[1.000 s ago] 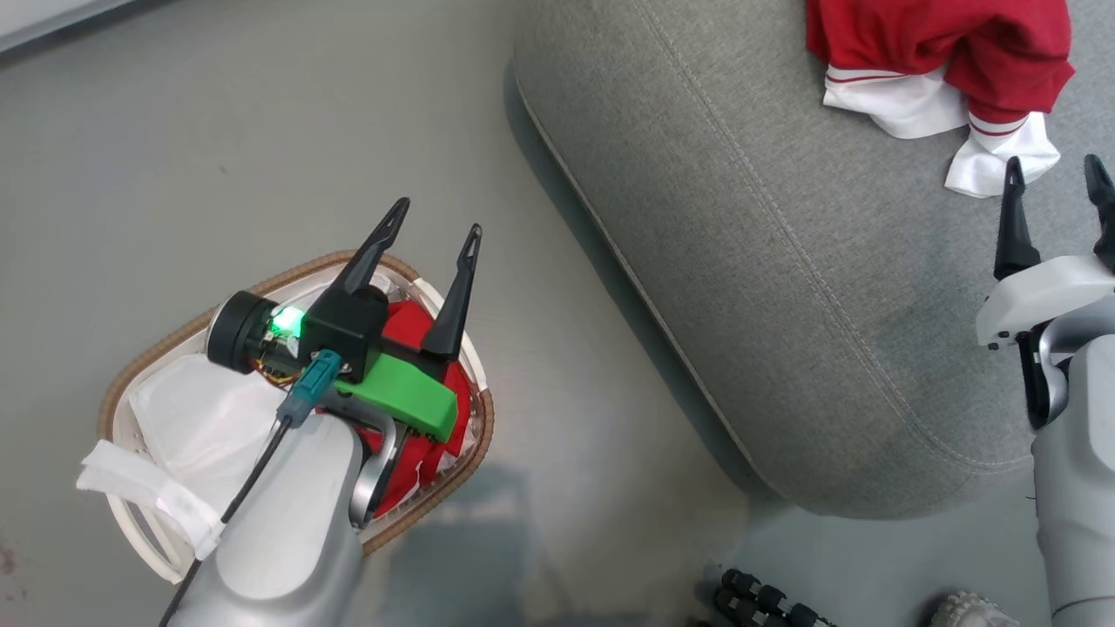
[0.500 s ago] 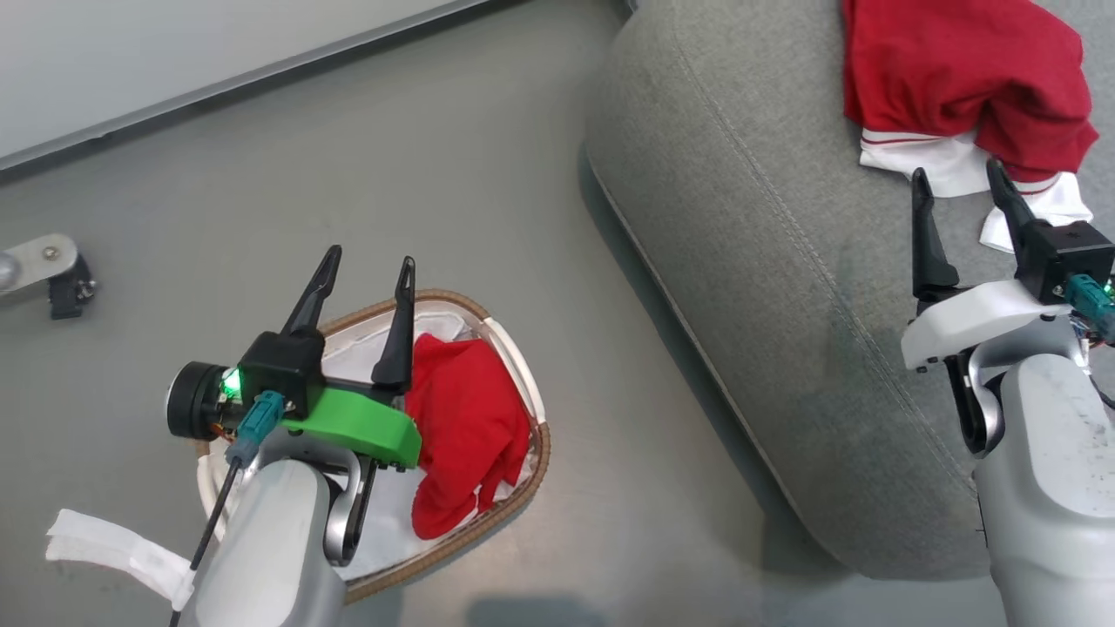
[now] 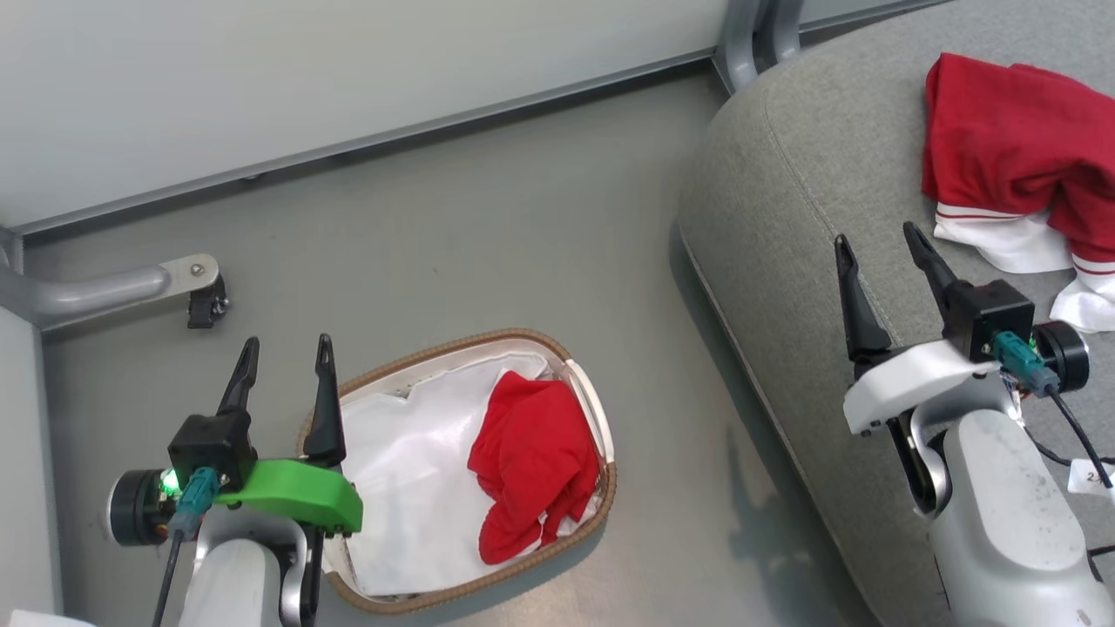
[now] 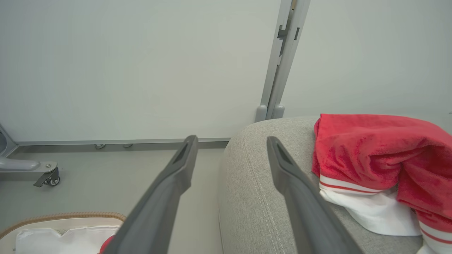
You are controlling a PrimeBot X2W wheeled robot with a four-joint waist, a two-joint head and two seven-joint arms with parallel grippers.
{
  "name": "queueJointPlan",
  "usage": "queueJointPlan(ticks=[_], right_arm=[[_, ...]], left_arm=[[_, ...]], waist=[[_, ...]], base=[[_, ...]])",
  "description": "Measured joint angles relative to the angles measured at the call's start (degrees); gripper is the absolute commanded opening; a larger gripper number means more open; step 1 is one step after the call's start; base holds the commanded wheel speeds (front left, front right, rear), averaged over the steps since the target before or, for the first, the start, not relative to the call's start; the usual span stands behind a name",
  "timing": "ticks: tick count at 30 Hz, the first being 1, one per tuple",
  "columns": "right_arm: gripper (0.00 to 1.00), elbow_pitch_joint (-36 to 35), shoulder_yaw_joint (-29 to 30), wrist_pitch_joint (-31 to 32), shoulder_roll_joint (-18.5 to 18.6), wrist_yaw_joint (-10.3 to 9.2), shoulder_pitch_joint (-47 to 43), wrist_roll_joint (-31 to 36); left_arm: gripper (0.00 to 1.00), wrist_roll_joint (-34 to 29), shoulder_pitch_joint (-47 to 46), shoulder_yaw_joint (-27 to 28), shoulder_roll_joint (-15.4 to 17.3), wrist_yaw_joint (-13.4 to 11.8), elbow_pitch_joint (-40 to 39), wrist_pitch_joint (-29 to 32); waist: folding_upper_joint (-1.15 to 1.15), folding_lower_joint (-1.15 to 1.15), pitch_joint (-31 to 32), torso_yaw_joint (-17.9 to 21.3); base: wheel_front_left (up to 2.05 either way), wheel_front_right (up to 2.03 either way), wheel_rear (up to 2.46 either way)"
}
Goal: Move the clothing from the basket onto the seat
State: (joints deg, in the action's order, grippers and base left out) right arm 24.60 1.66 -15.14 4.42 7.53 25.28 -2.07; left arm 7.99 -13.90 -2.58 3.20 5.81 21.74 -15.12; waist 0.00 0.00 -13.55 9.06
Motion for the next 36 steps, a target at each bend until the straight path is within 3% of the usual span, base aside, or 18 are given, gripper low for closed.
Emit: queueJointPlan(ticks=[11,21,36], right_arm=[[1.0,0.6,-0.1,0.0,-0.1,0.0,-7.7,-0.1],[1.0,0.8,-0.7,0.0,-0.7,0.0,-12.5,-0.4],[1.0,-0.8,-2.1,0.0,-1.1,0.0,-10.3,-1.6]], left_arm=[[1.0,-0.4,6.7,4.4,-0.2,-0.3,0.3,0.0],[1.0,1.7,12.0,4.6,-0.3,-1.8,0.0,0.0],[1.0,3.1,11.0,1.7,-0.3,-2.0,0.9,0.0]], waist=[[0.0,0.0,6.2,-4.1],[0.0,0.0,10.5,-6.4],[0.0,0.0,7.8,-6.1]], base=[[0.0,0.0,0.0],[0.0,0.0,0.0],[0.0,0.0,0.0]])
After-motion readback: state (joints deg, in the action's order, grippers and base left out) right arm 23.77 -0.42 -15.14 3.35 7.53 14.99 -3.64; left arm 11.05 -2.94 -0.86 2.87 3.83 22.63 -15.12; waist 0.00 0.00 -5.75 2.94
